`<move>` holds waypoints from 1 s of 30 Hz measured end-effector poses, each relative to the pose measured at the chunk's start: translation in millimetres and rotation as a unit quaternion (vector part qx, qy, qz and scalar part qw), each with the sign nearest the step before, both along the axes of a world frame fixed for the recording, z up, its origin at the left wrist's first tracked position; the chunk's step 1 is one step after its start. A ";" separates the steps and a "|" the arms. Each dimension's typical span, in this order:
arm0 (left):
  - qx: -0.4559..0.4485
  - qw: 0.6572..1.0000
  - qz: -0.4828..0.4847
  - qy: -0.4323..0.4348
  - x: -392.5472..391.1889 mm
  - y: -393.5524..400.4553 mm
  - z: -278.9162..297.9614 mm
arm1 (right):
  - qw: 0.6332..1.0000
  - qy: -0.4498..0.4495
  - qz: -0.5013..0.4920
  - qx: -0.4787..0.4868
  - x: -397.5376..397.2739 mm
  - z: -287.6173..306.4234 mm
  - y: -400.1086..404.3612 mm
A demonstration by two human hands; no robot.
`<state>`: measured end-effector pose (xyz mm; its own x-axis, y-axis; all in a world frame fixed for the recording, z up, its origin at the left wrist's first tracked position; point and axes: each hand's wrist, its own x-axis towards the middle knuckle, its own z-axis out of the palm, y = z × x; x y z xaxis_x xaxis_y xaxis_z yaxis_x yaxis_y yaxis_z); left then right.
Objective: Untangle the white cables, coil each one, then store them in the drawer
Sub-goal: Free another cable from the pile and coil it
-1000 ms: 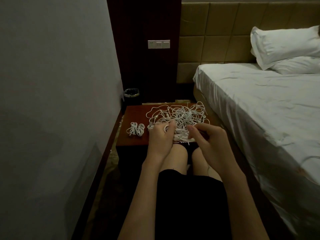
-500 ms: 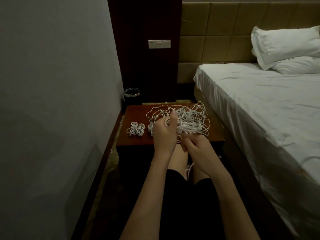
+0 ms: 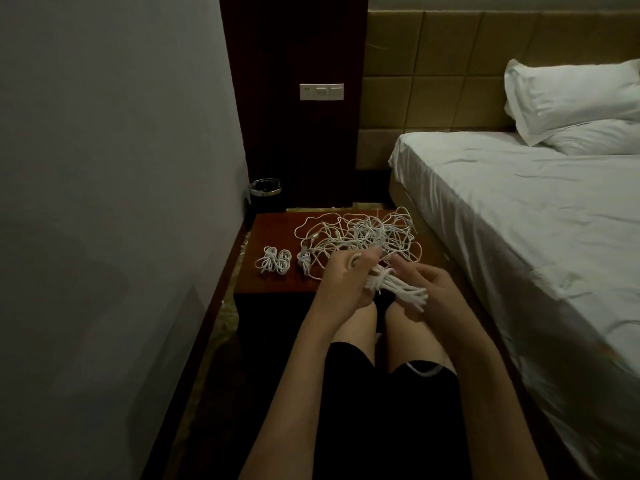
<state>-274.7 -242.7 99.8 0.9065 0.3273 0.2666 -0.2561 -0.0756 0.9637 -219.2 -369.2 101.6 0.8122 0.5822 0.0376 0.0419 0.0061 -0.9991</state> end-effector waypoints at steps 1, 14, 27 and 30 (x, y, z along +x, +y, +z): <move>-0.028 0.999 0.026 0.004 0.3 -1.7 1.4 | 0.999 0.050 0.007 0.002 -0.6 -3.9 4.1; 0.219 0.953 0.208 -0.021 11.9 15.2 -11.1 | 0.948 -0.292 0.022 -0.123 -27.9 18.6 11.7; -0.032 0.999 0.033 0.010 -7.0 -4.4 5.6 | 0.999 -0.034 -0.007 -0.015 -11.3 10.8 1.8; -0.060 0.989 0.132 -0.007 -1.0 2.9 4.5 | 0.991 -0.082 0.021 -0.106 -8.9 -4.2 10.2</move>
<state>-275.8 -239.7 104.3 0.7822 0.5818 0.2229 -0.2555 -0.0269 0.9664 -228.1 -359.0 97.4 0.7798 0.6249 0.0389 0.2071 -0.1988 -0.9579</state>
